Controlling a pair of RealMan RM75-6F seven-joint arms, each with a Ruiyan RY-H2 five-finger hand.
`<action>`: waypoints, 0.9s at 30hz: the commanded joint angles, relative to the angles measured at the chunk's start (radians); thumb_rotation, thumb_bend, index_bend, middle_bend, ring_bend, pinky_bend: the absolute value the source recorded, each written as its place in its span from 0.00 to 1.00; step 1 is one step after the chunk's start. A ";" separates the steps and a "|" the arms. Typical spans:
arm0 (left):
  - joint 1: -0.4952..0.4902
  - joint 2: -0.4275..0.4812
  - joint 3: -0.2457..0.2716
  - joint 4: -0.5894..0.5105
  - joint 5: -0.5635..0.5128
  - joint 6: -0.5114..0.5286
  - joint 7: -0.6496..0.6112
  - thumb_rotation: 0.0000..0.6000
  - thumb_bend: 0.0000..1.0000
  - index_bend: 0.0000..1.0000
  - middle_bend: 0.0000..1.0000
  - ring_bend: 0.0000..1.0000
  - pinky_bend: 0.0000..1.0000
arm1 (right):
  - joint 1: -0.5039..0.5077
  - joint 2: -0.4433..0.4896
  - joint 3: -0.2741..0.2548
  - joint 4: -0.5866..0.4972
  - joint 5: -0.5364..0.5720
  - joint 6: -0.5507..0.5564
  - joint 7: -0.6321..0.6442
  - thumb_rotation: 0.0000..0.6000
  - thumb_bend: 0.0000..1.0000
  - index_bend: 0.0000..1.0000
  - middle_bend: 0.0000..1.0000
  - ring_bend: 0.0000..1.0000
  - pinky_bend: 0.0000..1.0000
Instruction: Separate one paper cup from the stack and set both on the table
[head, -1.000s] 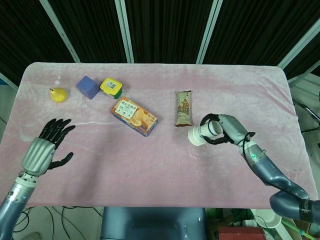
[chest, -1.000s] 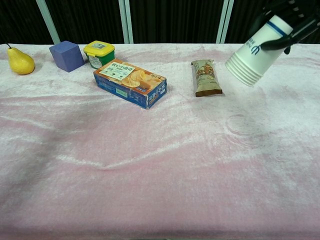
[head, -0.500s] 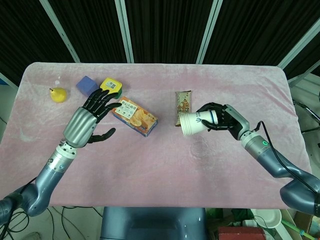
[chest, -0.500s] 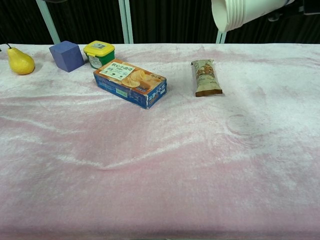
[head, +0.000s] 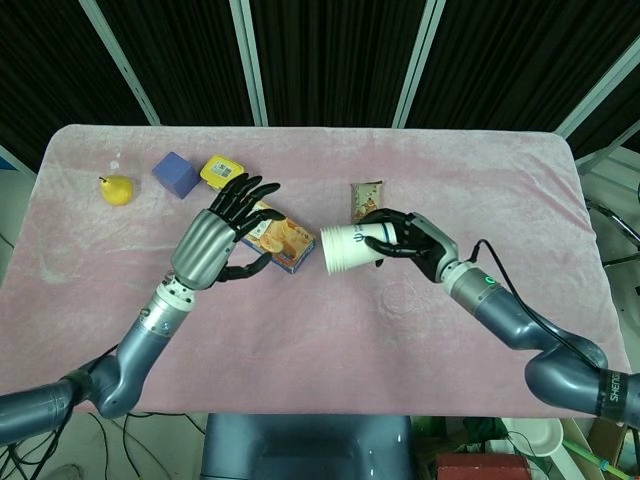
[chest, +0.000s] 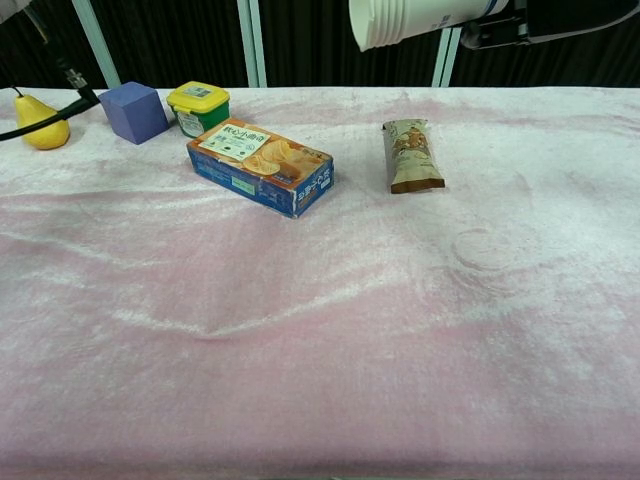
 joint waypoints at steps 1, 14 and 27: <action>-0.017 -0.012 -0.007 -0.010 -0.013 -0.009 0.011 1.00 0.31 0.31 0.11 0.00 0.03 | 0.029 -0.029 -0.005 -0.017 0.069 -0.002 -0.065 1.00 0.52 0.63 0.51 0.60 0.59; -0.079 -0.046 -0.028 -0.041 -0.090 -0.063 0.078 1.00 0.31 0.39 0.13 0.00 0.03 | 0.039 -0.032 0.017 -0.049 0.221 -0.017 -0.180 1.00 0.53 0.64 0.51 0.60 0.59; -0.099 -0.094 -0.021 -0.017 -0.112 -0.032 0.114 1.00 0.32 0.46 0.17 0.00 0.04 | -0.006 -0.031 0.082 -0.066 0.278 -0.063 -0.250 1.00 0.54 0.64 0.51 0.60 0.59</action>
